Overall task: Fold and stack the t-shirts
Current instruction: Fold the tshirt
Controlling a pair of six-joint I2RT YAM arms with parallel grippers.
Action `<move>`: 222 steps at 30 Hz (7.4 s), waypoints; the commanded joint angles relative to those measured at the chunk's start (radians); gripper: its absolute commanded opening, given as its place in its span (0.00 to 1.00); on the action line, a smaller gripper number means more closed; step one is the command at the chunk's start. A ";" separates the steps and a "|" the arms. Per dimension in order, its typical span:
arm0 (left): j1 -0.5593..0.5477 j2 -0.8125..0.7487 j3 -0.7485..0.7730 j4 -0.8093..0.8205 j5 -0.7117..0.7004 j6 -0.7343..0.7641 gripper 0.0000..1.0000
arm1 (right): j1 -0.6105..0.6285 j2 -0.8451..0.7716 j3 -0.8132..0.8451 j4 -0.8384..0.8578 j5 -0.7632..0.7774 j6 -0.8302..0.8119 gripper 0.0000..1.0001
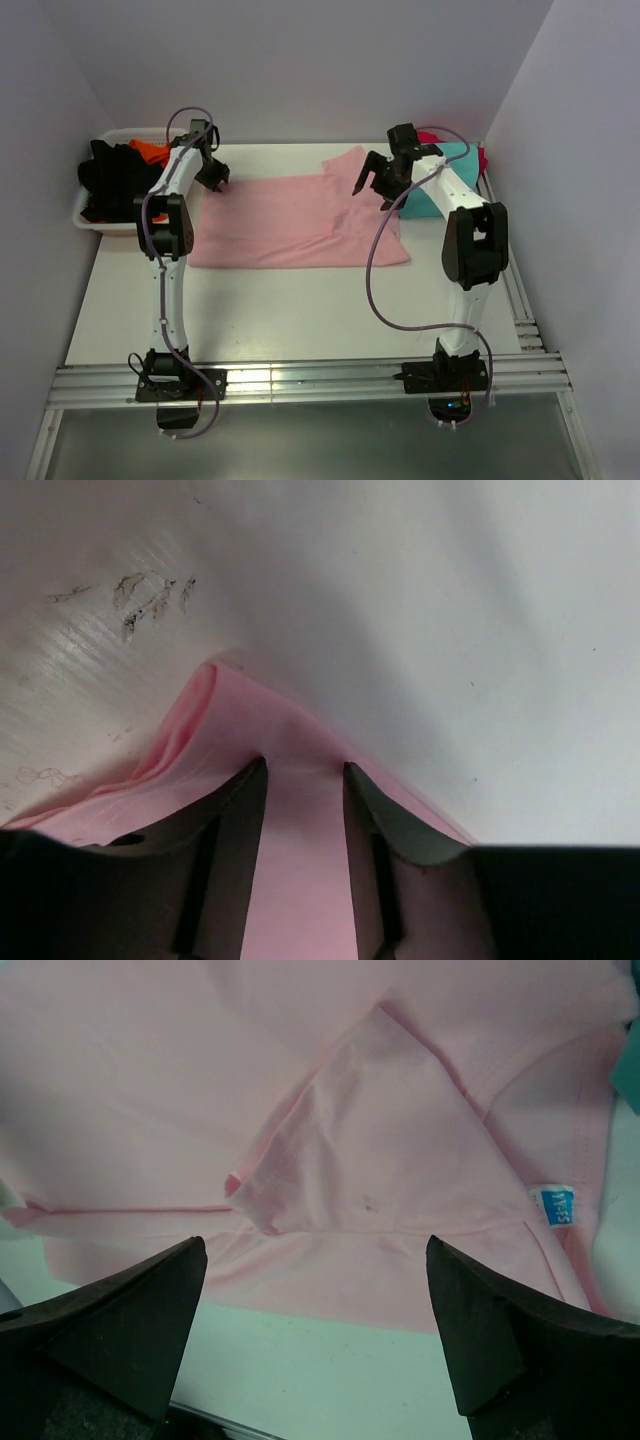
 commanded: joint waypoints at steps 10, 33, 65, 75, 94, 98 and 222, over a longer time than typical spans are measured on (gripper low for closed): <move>0.100 0.074 -0.045 0.008 0.038 0.039 0.00 | -0.021 0.180 0.338 -0.035 -0.030 0.089 0.97; 0.189 0.020 0.021 0.111 0.117 0.025 0.77 | -0.148 0.425 0.541 0.233 -0.019 0.290 0.97; 0.243 0.200 -0.052 -0.487 0.020 -0.281 0.48 | -0.378 0.181 0.171 0.247 -0.223 0.330 0.96; 0.263 0.226 -0.013 -0.482 0.017 -0.215 0.00 | -0.410 0.265 0.246 0.256 -0.225 0.333 0.95; 0.214 -0.315 -0.152 -0.067 -0.026 0.140 0.65 | -0.257 0.111 0.351 0.232 -0.170 0.151 0.96; 0.194 -0.473 -0.336 -0.062 -0.085 0.166 0.63 | -0.200 -0.019 0.221 0.086 -0.002 0.015 0.96; -0.070 -0.874 -0.933 -0.013 -0.017 0.137 0.48 | -0.117 -0.535 -0.508 -0.360 0.392 0.133 0.67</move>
